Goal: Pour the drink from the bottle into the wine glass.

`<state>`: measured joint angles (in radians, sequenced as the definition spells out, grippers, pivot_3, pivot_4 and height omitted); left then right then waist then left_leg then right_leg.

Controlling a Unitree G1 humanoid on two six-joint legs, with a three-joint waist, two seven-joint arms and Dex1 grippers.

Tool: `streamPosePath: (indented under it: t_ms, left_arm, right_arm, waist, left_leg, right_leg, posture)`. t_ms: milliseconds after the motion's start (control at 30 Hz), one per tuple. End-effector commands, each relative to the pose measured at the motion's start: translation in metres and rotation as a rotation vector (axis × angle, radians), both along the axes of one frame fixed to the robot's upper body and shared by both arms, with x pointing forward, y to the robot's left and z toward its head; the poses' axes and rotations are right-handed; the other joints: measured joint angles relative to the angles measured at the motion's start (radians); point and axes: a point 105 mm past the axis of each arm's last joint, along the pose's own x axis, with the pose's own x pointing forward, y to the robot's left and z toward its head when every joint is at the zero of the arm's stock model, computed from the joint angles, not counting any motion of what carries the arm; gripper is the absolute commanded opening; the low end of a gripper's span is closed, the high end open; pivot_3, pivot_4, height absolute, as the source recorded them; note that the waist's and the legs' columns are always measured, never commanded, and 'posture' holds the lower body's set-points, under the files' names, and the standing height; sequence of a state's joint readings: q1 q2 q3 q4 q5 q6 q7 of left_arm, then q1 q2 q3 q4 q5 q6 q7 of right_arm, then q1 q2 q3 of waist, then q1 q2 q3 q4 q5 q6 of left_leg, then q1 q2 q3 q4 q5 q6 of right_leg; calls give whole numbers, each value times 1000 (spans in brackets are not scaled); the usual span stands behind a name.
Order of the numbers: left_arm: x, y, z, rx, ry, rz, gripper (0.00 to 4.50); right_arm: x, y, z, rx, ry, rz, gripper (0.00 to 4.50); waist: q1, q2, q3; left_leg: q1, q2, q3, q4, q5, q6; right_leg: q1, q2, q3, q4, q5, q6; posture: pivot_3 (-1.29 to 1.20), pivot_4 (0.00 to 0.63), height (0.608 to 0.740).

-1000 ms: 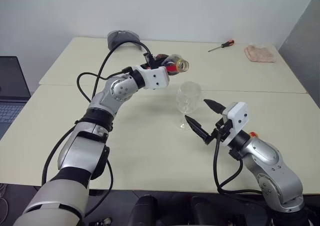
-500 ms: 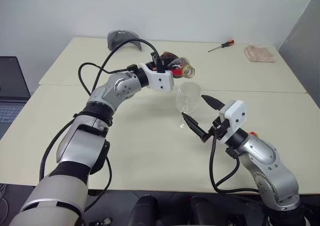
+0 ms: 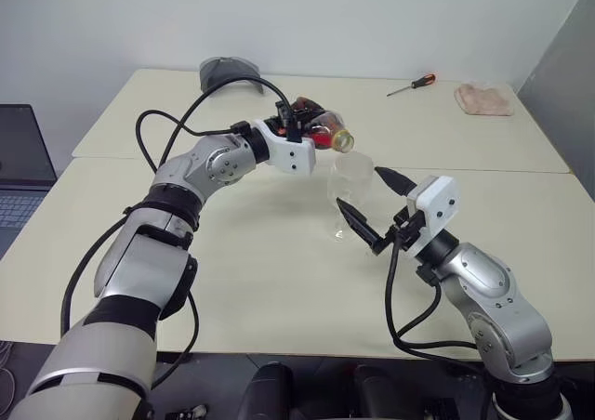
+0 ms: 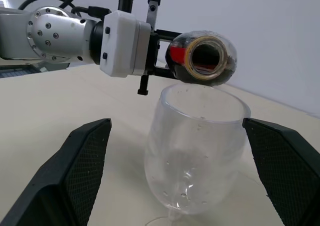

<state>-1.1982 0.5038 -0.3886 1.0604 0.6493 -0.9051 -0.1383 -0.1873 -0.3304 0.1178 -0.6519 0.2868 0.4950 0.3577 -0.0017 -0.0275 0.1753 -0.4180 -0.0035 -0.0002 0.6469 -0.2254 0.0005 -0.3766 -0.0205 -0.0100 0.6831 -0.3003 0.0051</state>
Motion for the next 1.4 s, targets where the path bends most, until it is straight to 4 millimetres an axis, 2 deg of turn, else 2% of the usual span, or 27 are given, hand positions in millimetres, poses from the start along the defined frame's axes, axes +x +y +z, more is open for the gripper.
streamPosePath:
  t_ms: [33,900,1400]
  left_arm:
    - [-4,-4,28,-12,-103,-32,764]
    - [-9,-4,38,48,-254,-60,764]
    - [-2,4,43,42,-260,-7,763]
  right_arm:
    - [-1,-2,11,11,-39,-16,4500]
    - [-8,3,9,6,-29,24,4500]
    - [-9,2,8,8,-16,29,4500]
  waist:
    - [0,0,0]
    - [0,0,0]
    - [0,0,0]
  left_leg:
    - [0,0,0,0,0,0]
    - [-1,0,1,0,0,0]
    - [-1,0,2,0,1,-1]
  right_leg:
    - [0,0,0,0,0,0]
    - [-2,0,0,1,0,0]
    - [-3,0,1,4,0,0]
  posture:
    - [0,150,740]
    - [0,150,740]
    - [0,150,740]
